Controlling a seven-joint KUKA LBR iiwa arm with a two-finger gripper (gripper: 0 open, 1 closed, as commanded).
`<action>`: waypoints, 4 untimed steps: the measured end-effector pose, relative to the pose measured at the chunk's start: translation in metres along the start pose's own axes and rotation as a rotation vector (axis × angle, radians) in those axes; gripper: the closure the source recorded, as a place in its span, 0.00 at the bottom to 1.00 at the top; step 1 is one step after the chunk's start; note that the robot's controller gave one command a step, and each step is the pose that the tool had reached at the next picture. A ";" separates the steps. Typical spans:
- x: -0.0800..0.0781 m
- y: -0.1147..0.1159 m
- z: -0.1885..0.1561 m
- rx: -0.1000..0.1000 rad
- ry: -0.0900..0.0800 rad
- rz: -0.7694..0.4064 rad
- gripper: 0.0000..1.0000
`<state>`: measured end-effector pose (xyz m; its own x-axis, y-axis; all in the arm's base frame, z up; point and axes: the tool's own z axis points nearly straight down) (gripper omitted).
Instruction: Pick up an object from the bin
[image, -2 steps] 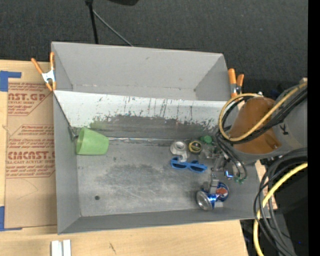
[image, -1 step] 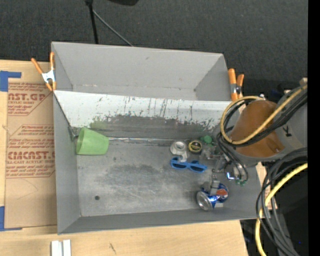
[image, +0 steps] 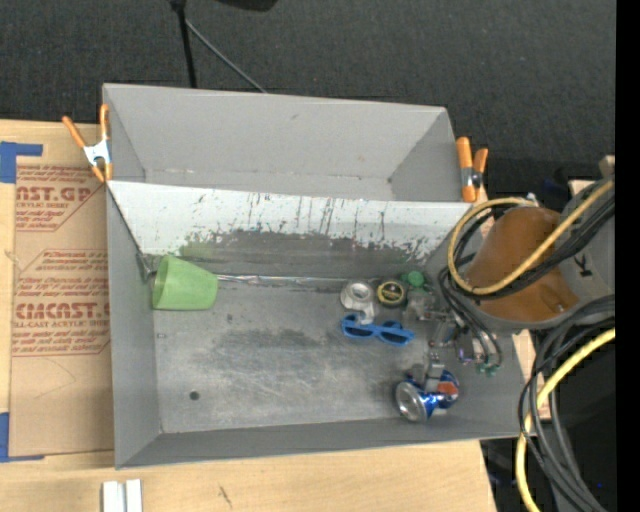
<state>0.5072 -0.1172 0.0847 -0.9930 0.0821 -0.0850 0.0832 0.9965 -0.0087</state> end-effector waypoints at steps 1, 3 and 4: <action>0.013 0.001 0.006 -0.005 0.047 -0.004 1.00; 0.018 0.002 -0.030 -0.033 0.054 -0.703 0.00; 0.009 0.015 0.003 -0.045 0.018 -0.941 0.00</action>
Offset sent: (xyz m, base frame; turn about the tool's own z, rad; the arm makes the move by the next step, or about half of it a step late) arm 0.0000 0.0000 0.0000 0.0000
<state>0.4996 -0.1019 0.0806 -0.6516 -0.7571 -0.0470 -0.7568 0.6530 -0.0273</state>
